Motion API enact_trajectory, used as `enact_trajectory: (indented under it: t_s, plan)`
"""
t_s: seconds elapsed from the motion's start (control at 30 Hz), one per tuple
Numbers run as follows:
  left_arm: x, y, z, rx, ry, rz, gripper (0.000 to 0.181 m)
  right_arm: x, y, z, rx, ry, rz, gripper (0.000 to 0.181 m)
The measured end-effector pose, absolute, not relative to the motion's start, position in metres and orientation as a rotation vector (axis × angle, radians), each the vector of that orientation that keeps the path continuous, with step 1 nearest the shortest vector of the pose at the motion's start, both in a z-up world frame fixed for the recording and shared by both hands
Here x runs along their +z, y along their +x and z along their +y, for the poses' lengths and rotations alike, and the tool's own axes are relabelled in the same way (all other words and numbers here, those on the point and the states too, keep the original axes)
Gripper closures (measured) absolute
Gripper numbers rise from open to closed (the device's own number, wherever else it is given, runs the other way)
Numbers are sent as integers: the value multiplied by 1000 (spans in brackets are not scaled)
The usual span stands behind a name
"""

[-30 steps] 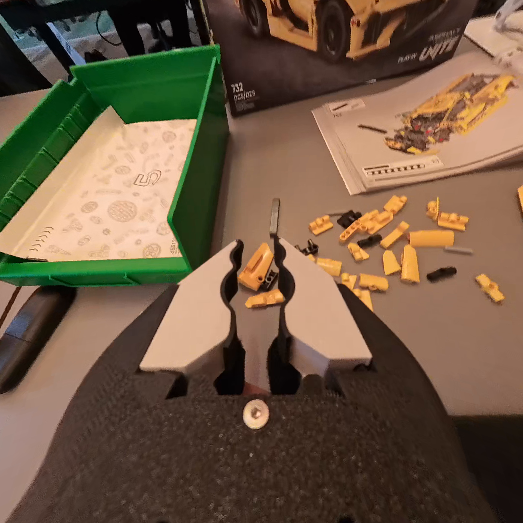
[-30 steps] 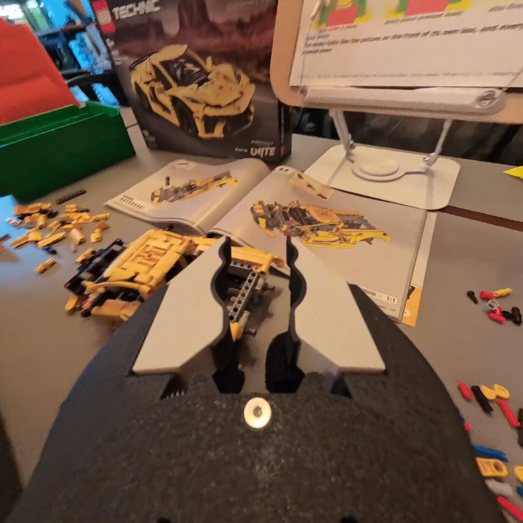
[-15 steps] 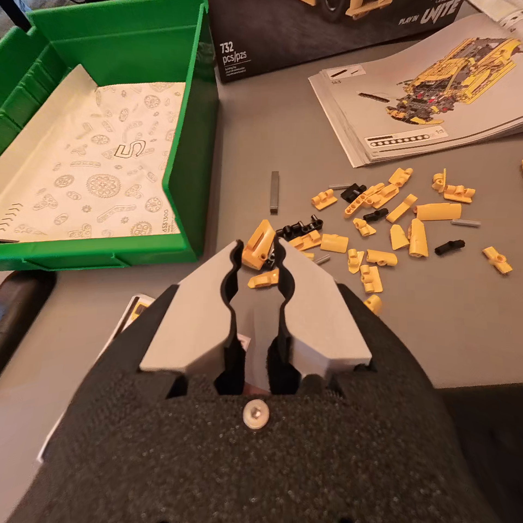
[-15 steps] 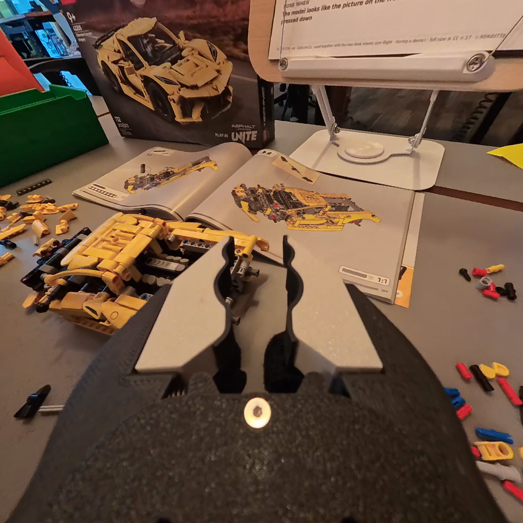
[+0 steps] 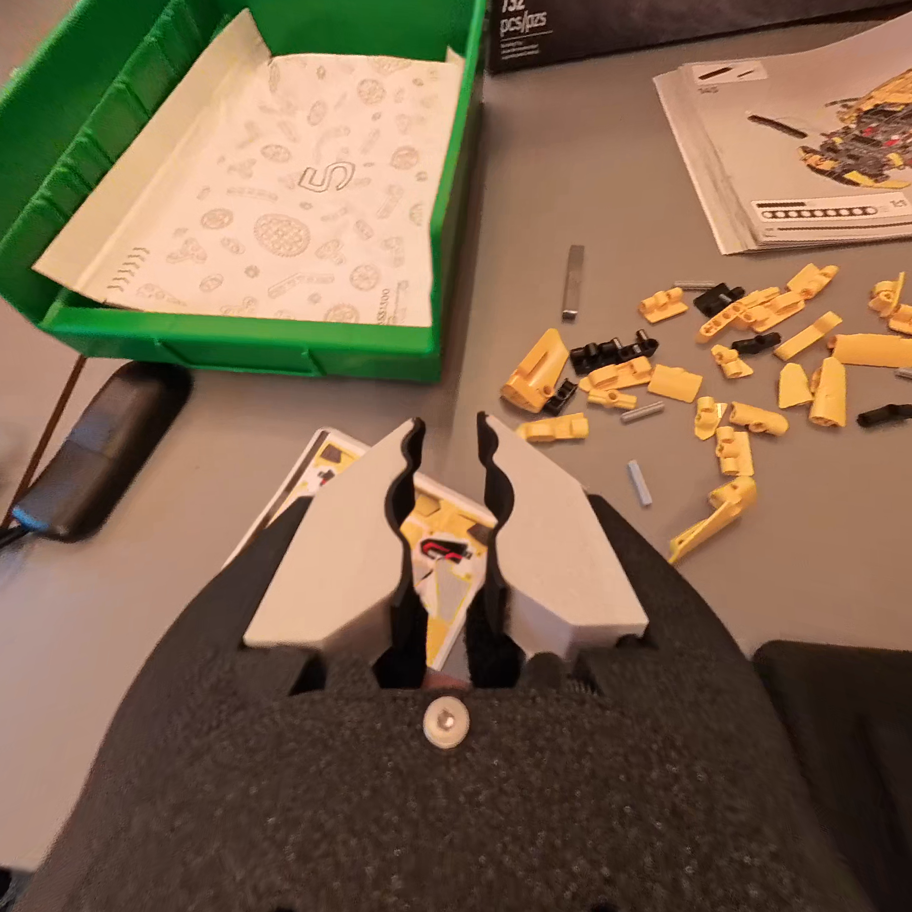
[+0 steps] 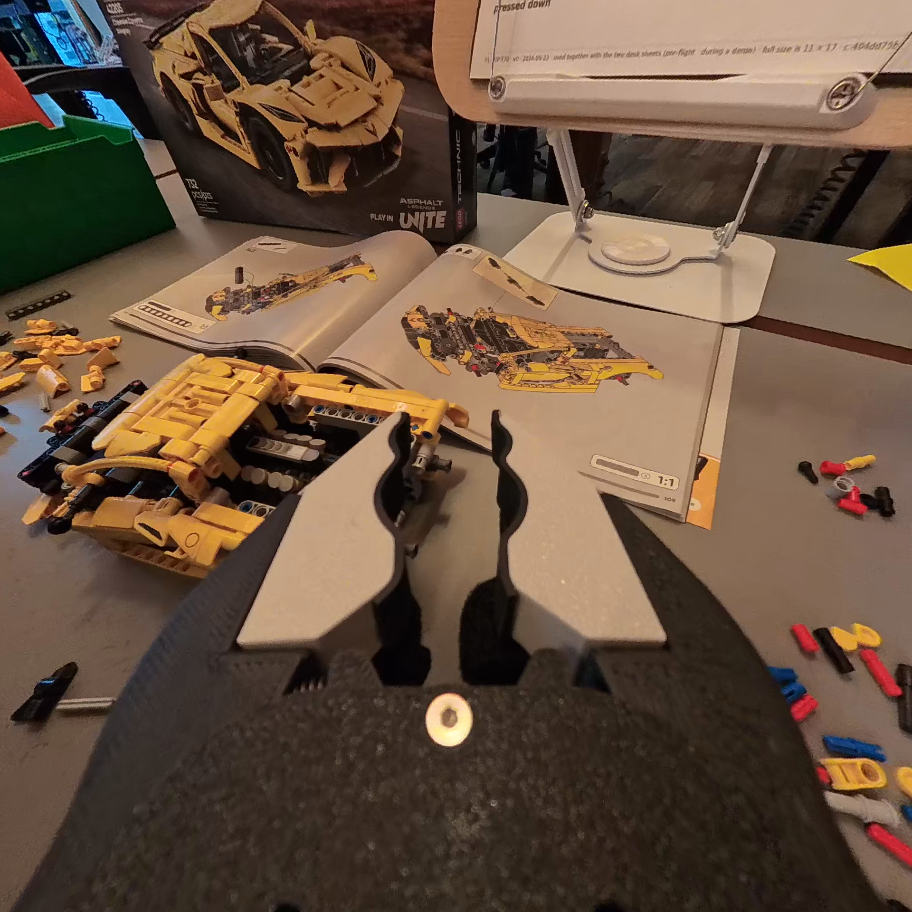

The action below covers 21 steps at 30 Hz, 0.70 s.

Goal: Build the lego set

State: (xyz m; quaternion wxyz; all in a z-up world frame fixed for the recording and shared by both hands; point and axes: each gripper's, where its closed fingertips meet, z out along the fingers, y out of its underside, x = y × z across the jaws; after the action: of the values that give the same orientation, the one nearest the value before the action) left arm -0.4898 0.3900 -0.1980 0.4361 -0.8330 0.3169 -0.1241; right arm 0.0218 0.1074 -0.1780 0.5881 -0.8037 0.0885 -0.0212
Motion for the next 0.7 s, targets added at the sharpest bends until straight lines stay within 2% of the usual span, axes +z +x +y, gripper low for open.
enact_trajectory:
  t_s: [0.4, 0.7]
  plan:
    - [-189, -534, 390, -248, -2076, 733, 159, -180, 18, 108, -55, -1889, 189, 151]
    - [-202, -500, 369, -357, -2066, 884, 159, -176, 15, 109, -63, -1888, 164, 152]
